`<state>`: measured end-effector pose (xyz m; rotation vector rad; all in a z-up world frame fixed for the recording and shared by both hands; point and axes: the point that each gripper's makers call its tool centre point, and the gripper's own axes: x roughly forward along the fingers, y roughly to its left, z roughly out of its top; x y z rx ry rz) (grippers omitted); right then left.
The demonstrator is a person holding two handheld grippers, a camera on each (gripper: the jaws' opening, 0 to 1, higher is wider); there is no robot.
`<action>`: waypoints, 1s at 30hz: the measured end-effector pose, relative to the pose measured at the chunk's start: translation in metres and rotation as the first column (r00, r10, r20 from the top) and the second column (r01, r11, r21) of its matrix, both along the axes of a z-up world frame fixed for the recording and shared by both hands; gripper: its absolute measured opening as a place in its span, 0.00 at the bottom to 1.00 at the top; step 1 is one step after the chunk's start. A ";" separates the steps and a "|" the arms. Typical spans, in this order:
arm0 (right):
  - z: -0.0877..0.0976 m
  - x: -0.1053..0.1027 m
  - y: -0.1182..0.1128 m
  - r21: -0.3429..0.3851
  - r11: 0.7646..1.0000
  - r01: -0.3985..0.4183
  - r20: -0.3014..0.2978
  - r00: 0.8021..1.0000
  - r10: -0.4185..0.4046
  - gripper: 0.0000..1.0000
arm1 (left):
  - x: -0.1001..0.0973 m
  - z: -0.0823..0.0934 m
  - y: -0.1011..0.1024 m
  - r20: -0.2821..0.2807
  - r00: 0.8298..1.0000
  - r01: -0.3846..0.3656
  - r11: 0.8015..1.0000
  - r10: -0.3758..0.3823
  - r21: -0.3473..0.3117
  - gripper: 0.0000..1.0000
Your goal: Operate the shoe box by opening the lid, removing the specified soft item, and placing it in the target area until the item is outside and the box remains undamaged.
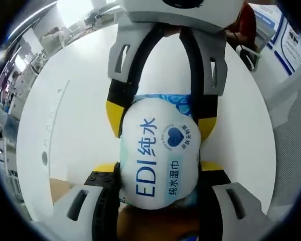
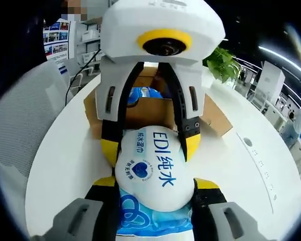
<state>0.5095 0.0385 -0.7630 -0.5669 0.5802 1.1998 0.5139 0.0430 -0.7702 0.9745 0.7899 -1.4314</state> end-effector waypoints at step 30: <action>0.025 -0.011 -0.009 0.007 0.997 0.071 -0.013 0.997 -0.071 0.64 | 0.001 0.030 0.006 0.025 0.999 -0.034 0.998 0.036 -0.054 0.67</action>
